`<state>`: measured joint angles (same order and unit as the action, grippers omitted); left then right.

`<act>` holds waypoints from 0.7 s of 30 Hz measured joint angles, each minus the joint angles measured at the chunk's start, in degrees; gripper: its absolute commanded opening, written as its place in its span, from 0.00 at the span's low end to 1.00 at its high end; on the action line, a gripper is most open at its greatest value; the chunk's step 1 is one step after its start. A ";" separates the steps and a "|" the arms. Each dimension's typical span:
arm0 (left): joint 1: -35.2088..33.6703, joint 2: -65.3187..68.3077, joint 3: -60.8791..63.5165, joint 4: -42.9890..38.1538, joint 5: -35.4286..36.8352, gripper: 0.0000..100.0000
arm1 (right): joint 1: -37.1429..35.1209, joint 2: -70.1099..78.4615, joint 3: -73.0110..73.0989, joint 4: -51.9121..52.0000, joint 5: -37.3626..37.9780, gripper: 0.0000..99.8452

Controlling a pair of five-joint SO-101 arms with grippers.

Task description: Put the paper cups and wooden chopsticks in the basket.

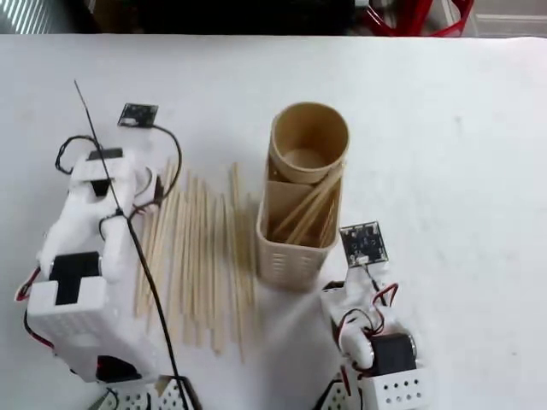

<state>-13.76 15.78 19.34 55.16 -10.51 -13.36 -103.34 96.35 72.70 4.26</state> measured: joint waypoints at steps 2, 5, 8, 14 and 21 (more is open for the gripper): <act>0.00 1.14 -0.97 1.23 0.00 0.09 | 0.00 0.00 0.00 0.00 0.00 0.02; 0.00 4.22 -5.27 4.84 0.88 0.09 | 0.00 0.00 0.00 0.00 0.00 0.02; 0.00 8.79 -11.60 9.85 1.23 0.06 | 0.00 0.00 0.00 0.00 0.00 0.02; 0.18 13.45 -18.20 14.68 0.18 0.02 | 0.00 0.00 0.00 0.00 0.00 0.02; 0.18 11.25 -15.56 12.57 -0.26 0.02 | 0.00 0.00 0.00 0.00 0.00 0.02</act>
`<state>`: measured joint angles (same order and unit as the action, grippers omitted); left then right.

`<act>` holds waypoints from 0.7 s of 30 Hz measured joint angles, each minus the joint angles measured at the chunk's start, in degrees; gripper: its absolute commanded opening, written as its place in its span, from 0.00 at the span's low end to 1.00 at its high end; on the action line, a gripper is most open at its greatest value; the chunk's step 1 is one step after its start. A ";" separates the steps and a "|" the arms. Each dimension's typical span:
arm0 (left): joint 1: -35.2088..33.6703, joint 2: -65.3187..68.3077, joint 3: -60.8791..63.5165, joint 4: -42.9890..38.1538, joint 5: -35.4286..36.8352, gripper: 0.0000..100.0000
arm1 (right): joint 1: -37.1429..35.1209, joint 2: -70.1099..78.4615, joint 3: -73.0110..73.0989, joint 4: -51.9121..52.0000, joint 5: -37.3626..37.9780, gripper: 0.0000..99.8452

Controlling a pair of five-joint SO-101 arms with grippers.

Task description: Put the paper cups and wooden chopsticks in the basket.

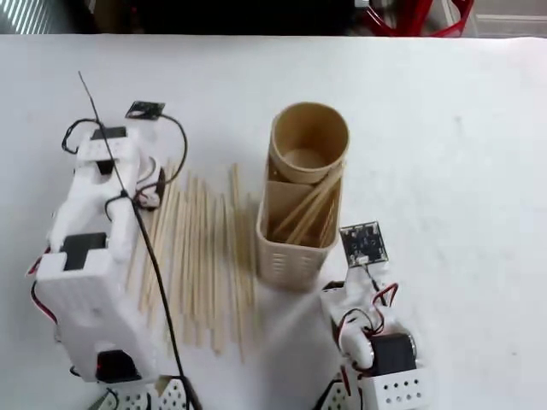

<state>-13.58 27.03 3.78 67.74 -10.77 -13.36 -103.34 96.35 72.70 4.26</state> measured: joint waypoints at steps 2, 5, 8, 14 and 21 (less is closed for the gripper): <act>0.00 -2.73 3.16 -2.11 0.00 0.02 | 0.00 0.00 0.00 0.00 0.00 0.02; -2.20 -9.49 10.11 -6.86 1.41 0.02 | 0.00 0.00 0.00 0.00 0.00 0.02; -2.73 -19.60 18.46 -12.04 1.93 0.02 | 0.00 0.00 0.00 0.00 0.00 0.02; -2.73 -42.02 33.23 -17.76 2.20 0.02 | 0.00 0.00 0.00 0.00 0.00 0.02; 5.45 -67.52 34.73 -17.58 2.46 0.02 | 0.00 0.00 0.00 0.00 0.00 0.02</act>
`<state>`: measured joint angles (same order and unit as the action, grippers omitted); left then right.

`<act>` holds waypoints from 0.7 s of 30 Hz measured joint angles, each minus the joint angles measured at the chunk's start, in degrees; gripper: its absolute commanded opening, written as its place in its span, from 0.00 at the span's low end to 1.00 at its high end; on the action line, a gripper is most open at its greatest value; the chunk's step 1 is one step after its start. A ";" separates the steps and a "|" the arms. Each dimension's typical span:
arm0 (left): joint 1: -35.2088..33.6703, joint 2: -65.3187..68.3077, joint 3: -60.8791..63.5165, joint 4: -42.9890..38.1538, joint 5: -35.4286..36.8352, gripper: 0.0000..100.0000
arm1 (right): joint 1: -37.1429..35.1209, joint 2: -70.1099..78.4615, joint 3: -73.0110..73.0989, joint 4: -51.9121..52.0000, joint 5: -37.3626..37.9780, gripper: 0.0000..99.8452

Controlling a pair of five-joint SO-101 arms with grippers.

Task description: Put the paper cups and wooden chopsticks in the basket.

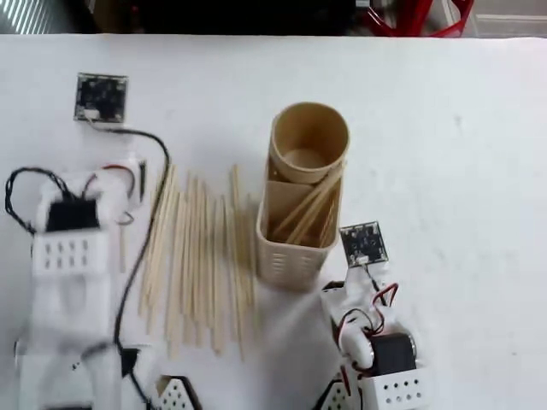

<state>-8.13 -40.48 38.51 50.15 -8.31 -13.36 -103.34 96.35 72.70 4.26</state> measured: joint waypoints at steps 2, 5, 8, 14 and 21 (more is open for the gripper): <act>5.01 -5.98 -1.14 1.49 0.00 0.02 | 0.00 0.00 0.00 0.00 0.00 0.02; 13.27 -11.34 -5.63 4.40 0.00 0.02 | 0.00 0.00 0.00 0.00 0.00 0.02; 19.25 -12.84 -8.70 4.13 0.00 0.02 | 0.00 0.00 0.00 0.00 0.00 0.02; 26.37 -12.92 -11.08 -5.36 0.00 0.02 | 0.00 0.00 0.00 0.00 0.00 0.02; 34.64 -13.01 -23.56 -9.41 0.00 0.02 | 0.00 0.00 0.00 0.00 0.00 0.02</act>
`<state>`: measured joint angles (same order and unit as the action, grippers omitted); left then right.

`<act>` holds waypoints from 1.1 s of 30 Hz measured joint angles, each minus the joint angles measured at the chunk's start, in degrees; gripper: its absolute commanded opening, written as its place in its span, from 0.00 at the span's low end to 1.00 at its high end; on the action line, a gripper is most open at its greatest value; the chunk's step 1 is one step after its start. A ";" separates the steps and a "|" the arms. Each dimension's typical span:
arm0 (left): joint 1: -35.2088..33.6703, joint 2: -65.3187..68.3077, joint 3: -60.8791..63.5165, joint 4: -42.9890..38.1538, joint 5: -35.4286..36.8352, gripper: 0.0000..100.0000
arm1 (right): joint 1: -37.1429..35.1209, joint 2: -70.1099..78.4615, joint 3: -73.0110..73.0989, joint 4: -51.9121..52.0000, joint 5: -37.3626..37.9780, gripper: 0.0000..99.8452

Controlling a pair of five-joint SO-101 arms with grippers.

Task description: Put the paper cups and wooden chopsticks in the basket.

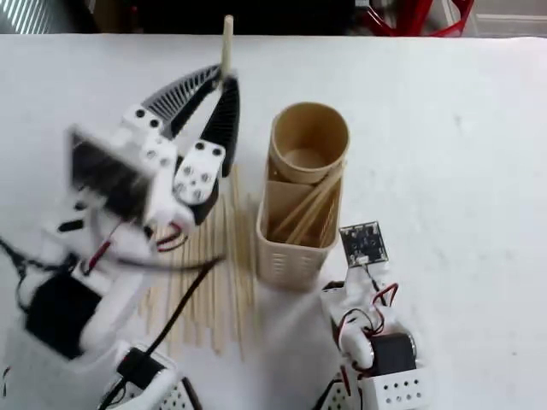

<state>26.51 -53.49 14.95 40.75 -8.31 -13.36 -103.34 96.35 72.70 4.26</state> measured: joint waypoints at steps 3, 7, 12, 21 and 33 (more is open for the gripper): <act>4.84 -0.09 -3.25 -0.18 0.00 0.02 | 0.00 0.00 0.00 0.00 0.00 0.02; 8.97 0.53 -3.52 -0.53 0.00 0.02 | 0.00 0.00 0.00 0.00 0.00 0.02; 9.67 6.68 -3.52 -0.53 1.85 0.02 | 0.00 0.00 0.00 0.00 0.00 0.02; 9.76 10.99 -3.43 -0.44 5.80 0.02 | 0.00 0.00 0.00 0.00 0.00 0.02; 8.44 11.08 -3.43 7.30 6.24 0.02 | 0.00 0.00 0.00 0.00 0.00 0.02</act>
<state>34.95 -42.42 11.52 48.04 -2.07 -13.36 -103.34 96.35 72.70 4.26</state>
